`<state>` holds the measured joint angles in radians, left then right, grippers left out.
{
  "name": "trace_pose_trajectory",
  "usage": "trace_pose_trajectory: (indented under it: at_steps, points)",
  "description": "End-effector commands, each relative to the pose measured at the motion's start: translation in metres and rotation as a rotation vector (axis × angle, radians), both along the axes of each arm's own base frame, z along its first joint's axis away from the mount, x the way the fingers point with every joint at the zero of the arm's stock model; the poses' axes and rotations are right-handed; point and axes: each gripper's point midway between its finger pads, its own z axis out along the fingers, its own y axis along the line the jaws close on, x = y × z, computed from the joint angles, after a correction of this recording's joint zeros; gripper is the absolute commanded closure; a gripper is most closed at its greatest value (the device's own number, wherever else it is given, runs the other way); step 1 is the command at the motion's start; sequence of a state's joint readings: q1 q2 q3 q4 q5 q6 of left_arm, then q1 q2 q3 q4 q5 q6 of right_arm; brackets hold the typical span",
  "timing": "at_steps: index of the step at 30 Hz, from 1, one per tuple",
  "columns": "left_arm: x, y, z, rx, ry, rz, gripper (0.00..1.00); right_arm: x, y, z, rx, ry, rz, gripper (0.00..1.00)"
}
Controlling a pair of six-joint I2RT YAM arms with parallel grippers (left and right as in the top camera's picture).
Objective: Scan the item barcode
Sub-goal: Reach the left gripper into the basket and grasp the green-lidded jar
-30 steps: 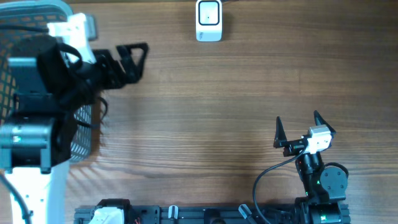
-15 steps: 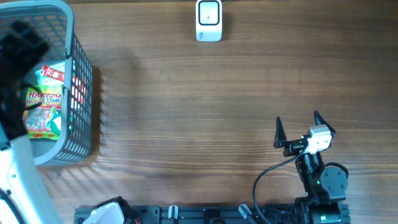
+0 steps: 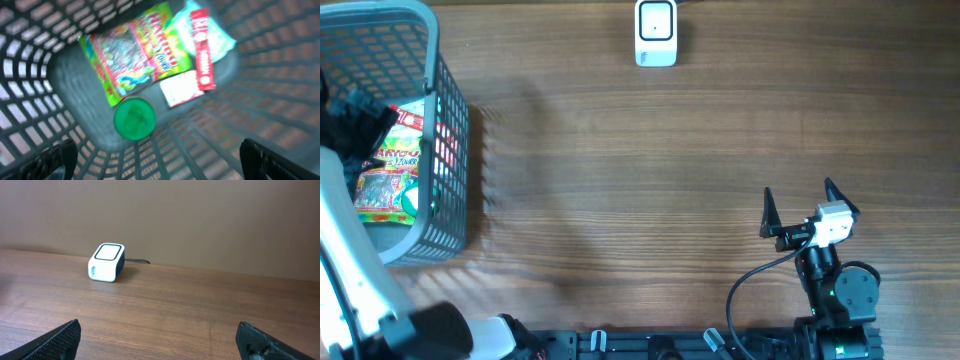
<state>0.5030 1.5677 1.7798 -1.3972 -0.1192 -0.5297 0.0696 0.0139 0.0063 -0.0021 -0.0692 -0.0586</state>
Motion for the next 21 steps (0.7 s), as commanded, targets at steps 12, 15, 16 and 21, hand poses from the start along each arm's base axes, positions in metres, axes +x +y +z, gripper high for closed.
trace_pose_trajectory:
  at_steps: [12, 15, 16, 21]
  points:
    - [-0.015, 0.0, -0.11, -0.197, 0.336, 0.172, 0.0, 0.0, -0.001, 0.0, -0.017, -0.005, -0.01, 0.0]
    - [-0.02, -0.003, -0.133, -0.208, 0.362, 0.173, 0.0, 0.0, -0.001, 0.0, -0.017, -0.005, -0.01, 0.0]
    - [-0.021, -0.003, -0.141, -0.21, 0.365, 0.172, 0.0, 0.0, -0.001, 0.0, -0.017, -0.005, -0.01, 0.0]
    - [-0.025, -0.005, -0.167, -0.214, 0.375, 0.172, 0.0, 0.0, -0.001, 0.0, -0.017, -0.005, -0.01, 0.0]
